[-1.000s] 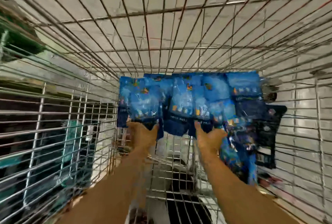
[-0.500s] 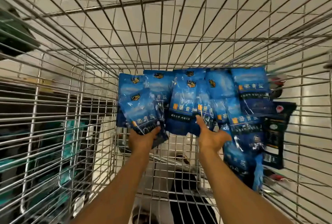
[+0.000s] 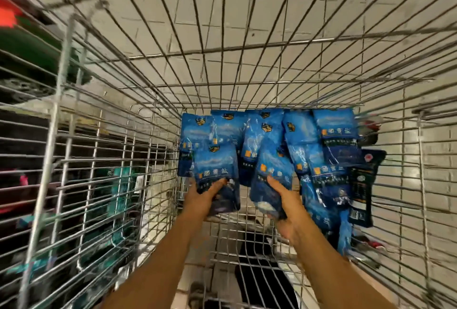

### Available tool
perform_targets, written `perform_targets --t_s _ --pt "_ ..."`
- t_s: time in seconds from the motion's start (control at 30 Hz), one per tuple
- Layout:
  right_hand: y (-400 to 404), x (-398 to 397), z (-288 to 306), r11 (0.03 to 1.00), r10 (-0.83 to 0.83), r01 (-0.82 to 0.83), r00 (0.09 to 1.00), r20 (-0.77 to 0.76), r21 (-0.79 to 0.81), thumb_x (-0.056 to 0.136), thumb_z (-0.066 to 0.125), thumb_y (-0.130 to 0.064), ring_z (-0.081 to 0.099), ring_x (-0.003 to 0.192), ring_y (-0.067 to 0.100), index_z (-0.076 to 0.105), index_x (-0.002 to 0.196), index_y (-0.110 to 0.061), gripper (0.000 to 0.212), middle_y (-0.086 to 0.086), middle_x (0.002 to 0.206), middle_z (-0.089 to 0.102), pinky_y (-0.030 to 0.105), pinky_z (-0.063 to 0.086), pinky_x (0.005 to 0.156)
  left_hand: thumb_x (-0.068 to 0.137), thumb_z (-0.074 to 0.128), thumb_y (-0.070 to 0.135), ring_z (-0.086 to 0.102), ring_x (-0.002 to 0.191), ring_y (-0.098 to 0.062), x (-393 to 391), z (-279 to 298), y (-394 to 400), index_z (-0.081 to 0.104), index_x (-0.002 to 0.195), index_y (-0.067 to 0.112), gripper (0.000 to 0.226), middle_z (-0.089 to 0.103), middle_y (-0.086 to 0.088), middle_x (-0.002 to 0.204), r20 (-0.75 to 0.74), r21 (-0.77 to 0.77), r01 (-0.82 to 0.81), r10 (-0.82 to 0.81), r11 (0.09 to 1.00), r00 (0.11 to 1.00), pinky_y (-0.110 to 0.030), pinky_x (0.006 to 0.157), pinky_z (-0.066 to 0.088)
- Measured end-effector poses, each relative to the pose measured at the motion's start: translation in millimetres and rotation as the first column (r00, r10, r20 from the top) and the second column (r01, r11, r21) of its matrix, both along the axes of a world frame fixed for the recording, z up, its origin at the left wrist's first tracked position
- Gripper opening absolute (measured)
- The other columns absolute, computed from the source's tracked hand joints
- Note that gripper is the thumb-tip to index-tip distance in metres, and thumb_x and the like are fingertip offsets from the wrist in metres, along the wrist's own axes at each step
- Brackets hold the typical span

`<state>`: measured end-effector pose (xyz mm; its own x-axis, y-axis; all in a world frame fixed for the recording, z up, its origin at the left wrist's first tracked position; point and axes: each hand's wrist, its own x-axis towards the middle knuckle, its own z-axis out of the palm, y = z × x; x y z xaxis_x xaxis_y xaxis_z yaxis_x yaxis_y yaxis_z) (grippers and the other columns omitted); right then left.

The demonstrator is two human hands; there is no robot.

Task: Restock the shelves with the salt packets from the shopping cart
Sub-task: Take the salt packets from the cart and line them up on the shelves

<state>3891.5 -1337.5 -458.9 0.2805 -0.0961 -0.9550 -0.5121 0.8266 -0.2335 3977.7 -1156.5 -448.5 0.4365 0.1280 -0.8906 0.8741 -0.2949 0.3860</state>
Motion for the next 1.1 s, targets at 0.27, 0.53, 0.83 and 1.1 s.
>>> perform_targets --t_s 0.27,0.53,0.83,1.1 --pt "-5 -25 126 0.950 0.232 -0.216 0.972 0.046 -0.227 0.064 0.087 -0.024 0.069 0.105 0.037 0.047 0.143 -0.020 0.088 0.016 0.121 0.069 0.054 0.056 0.089 0.074 0.084 0.012 0.066 0.106 -0.040 -5 133 1 0.057 0.129 0.004 0.062 0.066 -0.023 0.121 0.063 -0.141 0.016 -0.007 0.990 0.998 -0.057 0.090 0.054" --pt "-1 -41 295 0.851 0.281 -0.162 0.944 0.173 -0.500 0.076 0.075 -0.056 0.029 0.146 0.026 0.025 0.156 -0.030 0.099 -0.001 0.162 0.025 0.057 0.027 0.116 0.071 0.087 0.016 0.065 0.107 -0.034 -23 292 31 0.057 0.124 0.011 0.061 0.066 -0.011 0.119 0.290 -0.198 0.048 0.012 0.979 0.957 -0.051 0.093 0.054" --pt "57 -64 443 0.748 0.415 0.010 0.772 0.481 -0.663 0.058 0.083 -0.068 0.060 0.124 0.018 0.053 0.136 -0.039 0.088 -0.010 0.135 0.062 0.051 0.047 0.105 0.081 0.076 0.038 0.072 0.096 -0.019 -64 457 112 0.069 0.111 0.022 0.035 0.075 -0.001 0.107 0.615 -0.297 0.022 0.174 0.955 0.769 -0.031 0.077 0.059" --pt "147 -52 553 0.727 0.554 0.077 0.522 0.649 -0.683 0.067 0.077 -0.036 0.073 0.091 0.006 0.067 0.113 -0.025 0.049 -0.011 0.101 0.077 0.026 0.058 0.075 0.066 0.083 0.053 0.069 0.106 -0.031 -113 567 218 0.074 0.110 0.018 0.057 0.074 -0.008 0.111 0.797 -0.321 -0.006 0.274 0.947 0.539 -0.058 0.097 0.050"
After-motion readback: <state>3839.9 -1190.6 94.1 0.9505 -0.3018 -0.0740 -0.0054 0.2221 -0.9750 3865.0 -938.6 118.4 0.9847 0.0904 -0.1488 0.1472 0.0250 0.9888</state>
